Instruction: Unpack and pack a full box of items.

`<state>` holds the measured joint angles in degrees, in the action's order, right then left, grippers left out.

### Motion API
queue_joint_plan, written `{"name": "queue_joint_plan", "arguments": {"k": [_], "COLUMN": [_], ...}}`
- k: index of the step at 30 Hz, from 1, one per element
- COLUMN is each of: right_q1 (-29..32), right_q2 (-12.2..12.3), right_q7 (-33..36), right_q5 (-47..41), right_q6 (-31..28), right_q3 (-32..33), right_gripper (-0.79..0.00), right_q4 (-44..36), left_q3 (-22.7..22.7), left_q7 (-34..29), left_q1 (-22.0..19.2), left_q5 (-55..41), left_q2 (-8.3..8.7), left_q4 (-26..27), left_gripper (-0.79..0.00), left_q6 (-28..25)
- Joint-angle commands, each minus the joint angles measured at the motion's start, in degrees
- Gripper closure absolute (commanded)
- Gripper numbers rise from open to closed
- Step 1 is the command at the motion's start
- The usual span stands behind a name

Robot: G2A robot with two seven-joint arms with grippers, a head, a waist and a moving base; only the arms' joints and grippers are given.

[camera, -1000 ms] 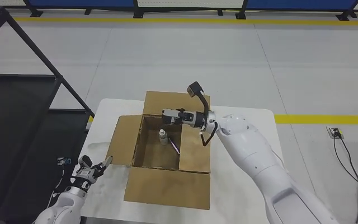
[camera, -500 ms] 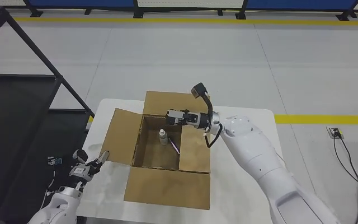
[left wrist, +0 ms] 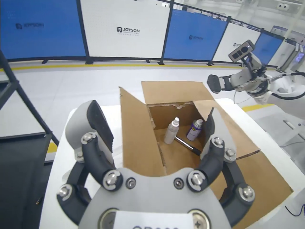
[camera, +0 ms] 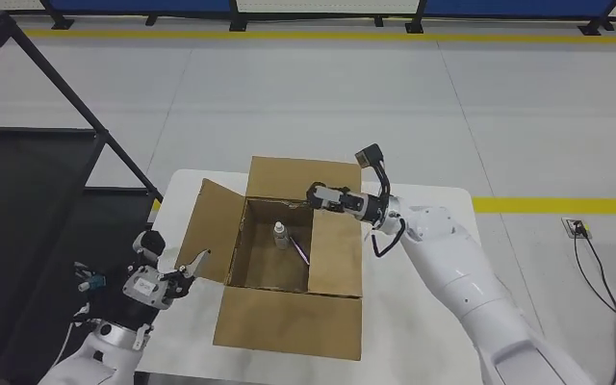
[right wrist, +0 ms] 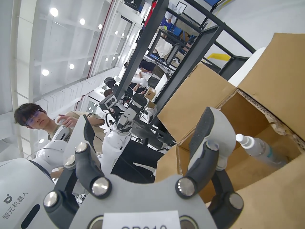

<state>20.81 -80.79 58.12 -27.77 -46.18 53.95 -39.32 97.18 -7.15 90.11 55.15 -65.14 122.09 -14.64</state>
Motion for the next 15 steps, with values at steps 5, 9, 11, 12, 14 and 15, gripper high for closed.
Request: {"name": "queue_joint_plan", "arguments": {"k": [5, 9, 11, 12, 14, 15], "right_q1": [6.5, 11.4, 13.8, 15.1, 17.6, 18.9], "right_q2": [5.4, 9.0, 10.6, 11.3, 12.6, 13.2], "right_q7": [-4.1, -5.9, -6.4, -6.6, -7.1, -7.2], "right_q5": [4.1, 5.2, 5.1, 5.1, 4.7, 4.5], "right_q6": [-4.1, -5.8, -6.4, -6.6, -7.1, -7.2], "right_q3": [4.7, 9.0, 11.3, 12.4, 14.5, 15.6], "right_gripper": [-0.785, -0.785, -0.785, -0.785, -0.785, -0.785], "right_q4": [-6.3, -10.1, -11.8, -12.6, -14.4, -15.2], "left_q3": [-12.3, -19.5, -22.8, -24.1, -26.4, -27.5], "left_q7": [-4.6, -8.4, -10.4, -11.6, -14.1, -15.4], "left_q1": [-6.9, -13.2, -16.7, -18.4, -21.9, -23.5], "left_q5": [4.7, 5.3, 3.5, 1.8, -2.0, -3.7], "left_q2": [-0.62, -1.32, -1.79, -2.04, -2.56, -2.82], "left_q4": [-2.0, -6.7, -9.7, -11.2, -14.3, -15.7], "left_gripper": [-0.785, -0.785, -0.785, -0.785, -0.785, -0.785], "left_q6": [1.9, 2.8, 2.8, 2.7, 2.7, 2.7]}}
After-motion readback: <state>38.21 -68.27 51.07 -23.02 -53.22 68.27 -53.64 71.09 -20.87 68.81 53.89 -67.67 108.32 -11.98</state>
